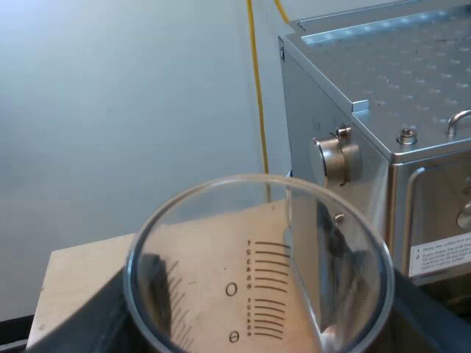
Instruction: Pour the beans into the coffee machine
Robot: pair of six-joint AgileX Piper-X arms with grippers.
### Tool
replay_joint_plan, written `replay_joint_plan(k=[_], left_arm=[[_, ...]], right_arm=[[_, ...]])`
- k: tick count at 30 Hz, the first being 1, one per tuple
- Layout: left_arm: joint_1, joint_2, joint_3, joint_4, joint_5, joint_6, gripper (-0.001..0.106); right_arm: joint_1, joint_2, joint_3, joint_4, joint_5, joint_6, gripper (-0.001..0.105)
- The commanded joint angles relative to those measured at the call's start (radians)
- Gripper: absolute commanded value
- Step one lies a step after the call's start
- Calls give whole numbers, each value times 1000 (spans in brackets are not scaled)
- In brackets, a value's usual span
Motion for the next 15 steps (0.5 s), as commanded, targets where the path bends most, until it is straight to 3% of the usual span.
replay_joint_plan(k=[1, 8, 15], left_arm=[[-2, -9, -9, -7, 5, -2, 39], [-2, -6, -9, -7, 7, -2, 39], [-2, 31, -52, -7, 7, -2, 39]], right_arm=[[1, -14, -10, -72, 26, -8, 69], [1, -14, -10, -106, 116, -32, 69], [1, -14, -10, -106, 120, -34, 69]])
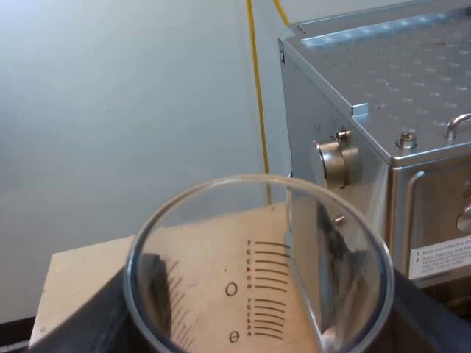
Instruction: Pour the beans into the coffee machine
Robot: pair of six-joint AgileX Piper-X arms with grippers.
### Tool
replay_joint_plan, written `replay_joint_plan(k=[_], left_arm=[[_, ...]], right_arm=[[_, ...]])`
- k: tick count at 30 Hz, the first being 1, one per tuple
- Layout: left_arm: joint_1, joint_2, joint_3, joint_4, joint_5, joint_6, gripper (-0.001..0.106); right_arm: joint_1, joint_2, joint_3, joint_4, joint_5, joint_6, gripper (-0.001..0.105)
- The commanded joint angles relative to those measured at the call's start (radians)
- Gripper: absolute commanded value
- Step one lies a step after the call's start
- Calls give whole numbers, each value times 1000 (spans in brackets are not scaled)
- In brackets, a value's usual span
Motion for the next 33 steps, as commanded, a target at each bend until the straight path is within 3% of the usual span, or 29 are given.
replay_joint_plan(k=[1, 4, 14, 18, 30, 33], left_arm=[[-2, 43, -56, -14, 7, 0, 39], [-2, 94, -115, -14, 36, 34, 39], [-67, 228, -253, -14, 34, 39, 39], [-118, 326, -351, -14, 21, 39, 39], [-130, 508, -567, 41, 21, 39, 39], [-159, 552, -605, 46, -20, 43, 39]], right_arm=[[1, -6, -10, -17, 5, -18, 69], [1, -6, -10, -17, 5, -18, 69], [1, -6, -10, -17, 5, -18, 69], [1, -6, -10, -17, 5, -18, 69], [1, -6, -10, -17, 5, -18, 69], [1, -6, -10, -17, 5, -18, 69]])
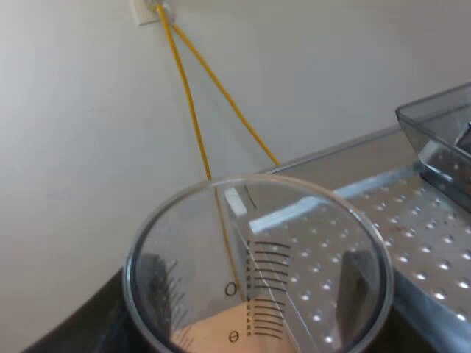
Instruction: Pour the beans into the coffee machine
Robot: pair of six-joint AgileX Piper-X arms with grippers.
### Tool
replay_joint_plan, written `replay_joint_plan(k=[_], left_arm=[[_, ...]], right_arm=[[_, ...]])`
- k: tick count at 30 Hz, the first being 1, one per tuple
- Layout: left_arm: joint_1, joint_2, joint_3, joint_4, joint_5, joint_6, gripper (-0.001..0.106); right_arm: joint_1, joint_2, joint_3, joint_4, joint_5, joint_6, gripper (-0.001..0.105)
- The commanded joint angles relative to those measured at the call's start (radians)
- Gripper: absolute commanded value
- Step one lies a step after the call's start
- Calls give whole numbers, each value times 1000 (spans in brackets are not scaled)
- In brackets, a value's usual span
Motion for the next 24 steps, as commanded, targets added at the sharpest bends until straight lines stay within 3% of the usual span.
replay_joint_plan(k=[1, 3, 6, 7, 16, 24], left_arm=[[-33, 35, -42, 0, -28, 21, 39], [-59, 58, -65, 0, -51, 50, 39], [-104, 109, -110, 7, -158, 71, 39], [-117, 130, -128, 15, -166, 71, 39], [-178, 282, -297, 112, -190, 115, 39], [-207, 356, -373, 112, -207, 134, 39]], right_arm=[[1, -6, -10, -12, 3, -16, 69], [1, -6, -10, -12, 3, -16, 69], [1, -6, -10, -12, 3, -16, 69], [1, -6, -10, -12, 3, -16, 69], [1, -6, -10, -12, 3, -14, 69], [1, -6, -10, -12, 3, -9, 69]])
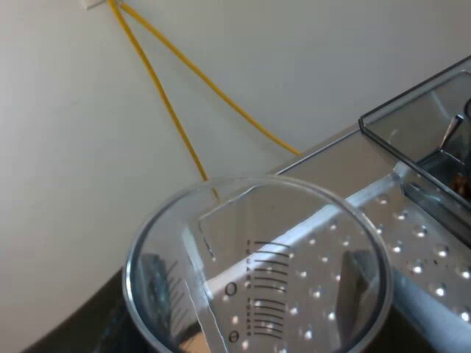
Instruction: Pour the beans into the coffee machine
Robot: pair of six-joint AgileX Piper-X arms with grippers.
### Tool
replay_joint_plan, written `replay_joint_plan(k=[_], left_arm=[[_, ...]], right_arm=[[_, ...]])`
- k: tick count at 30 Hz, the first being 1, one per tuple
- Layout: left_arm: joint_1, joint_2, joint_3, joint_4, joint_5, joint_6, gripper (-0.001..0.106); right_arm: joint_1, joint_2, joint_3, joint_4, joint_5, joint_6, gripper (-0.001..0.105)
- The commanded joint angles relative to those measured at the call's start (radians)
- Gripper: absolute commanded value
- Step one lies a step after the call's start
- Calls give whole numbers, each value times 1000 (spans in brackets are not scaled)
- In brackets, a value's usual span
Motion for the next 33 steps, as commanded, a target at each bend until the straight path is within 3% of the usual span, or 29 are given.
replay_joint_plan(k=[1, 19, 33], left_arm=[[-22, 49, -64, -11, -29, 25, 39], [-111, 221, -245, 19, -108, 175, 39], [-112, 248, -252, -16, -112, 176, 39]], right_arm=[[1, -6, -10, -12, 3, -11, 69], [1, -6, -10, 53, 1, -11, 69], [1, -6, -10, 53, 1, -11, 69]])
